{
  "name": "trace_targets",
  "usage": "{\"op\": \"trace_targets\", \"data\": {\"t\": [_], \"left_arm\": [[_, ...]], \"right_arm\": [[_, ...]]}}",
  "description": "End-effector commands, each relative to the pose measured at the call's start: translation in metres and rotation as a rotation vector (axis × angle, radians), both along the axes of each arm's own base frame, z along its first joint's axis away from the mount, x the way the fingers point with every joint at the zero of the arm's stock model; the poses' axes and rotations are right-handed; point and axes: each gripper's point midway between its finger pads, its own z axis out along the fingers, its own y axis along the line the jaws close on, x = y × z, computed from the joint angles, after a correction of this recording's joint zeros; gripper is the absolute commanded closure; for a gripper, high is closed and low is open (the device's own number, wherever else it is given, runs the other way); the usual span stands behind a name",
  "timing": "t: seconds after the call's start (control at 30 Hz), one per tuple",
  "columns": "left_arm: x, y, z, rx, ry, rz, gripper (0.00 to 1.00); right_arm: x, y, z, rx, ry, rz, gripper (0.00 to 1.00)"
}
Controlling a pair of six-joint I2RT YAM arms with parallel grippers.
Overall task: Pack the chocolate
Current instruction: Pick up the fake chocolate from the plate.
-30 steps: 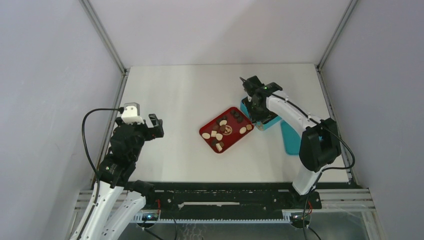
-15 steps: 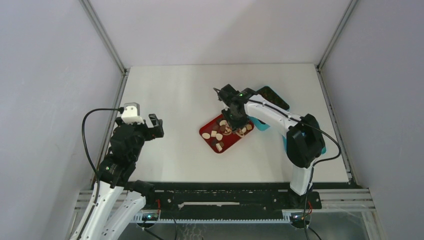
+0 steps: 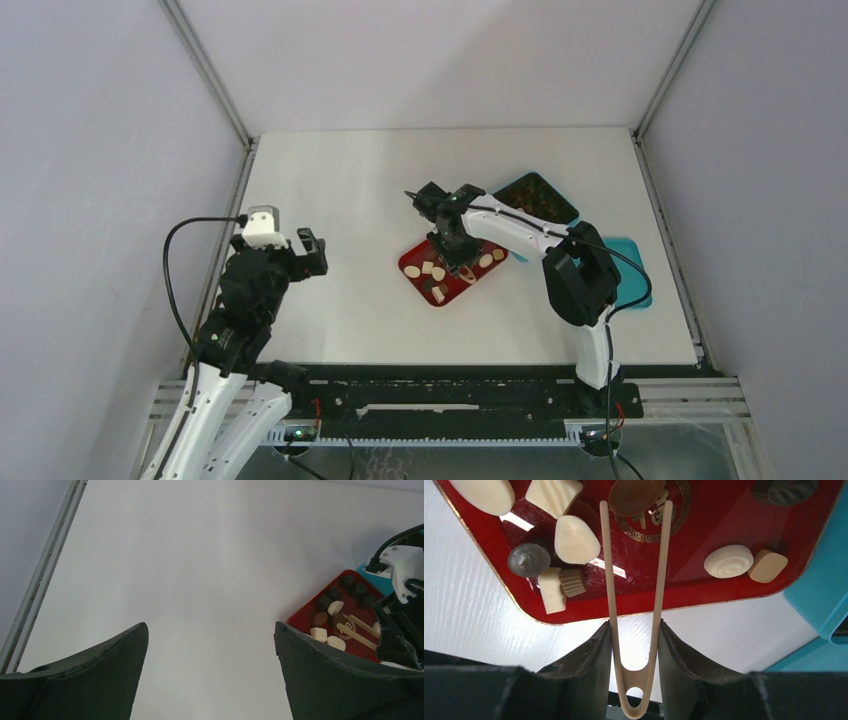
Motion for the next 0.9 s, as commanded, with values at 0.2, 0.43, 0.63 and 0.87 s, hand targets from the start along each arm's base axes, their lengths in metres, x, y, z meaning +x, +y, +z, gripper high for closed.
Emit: {"op": "trace_targets", "data": {"t": [0.2,0.43,0.63,0.87], "left_arm": [[0.003,-0.002,0.003,-0.013,-0.033,-0.008,0.00],[0.003,-0.002,0.003,-0.012,-0.033,-0.007,0.00],[0.003,-0.002,0.003,-0.012,-0.033,-0.007,0.00],[0.003,-0.002,0.004,-0.013,-0.034,-0.008,0.00]], "right_arm": [[0.015,-0.018,0.003,-0.120,-0.080,-0.048,0.57],[0.020,-0.040,0.010,-0.135,-0.098,-0.105,0.57],[0.020,-0.039,0.015,-0.105,-0.100,-0.104,0.57],[0.021,-0.019,0.013,-0.014,-0.080,-0.078,0.57]]}}
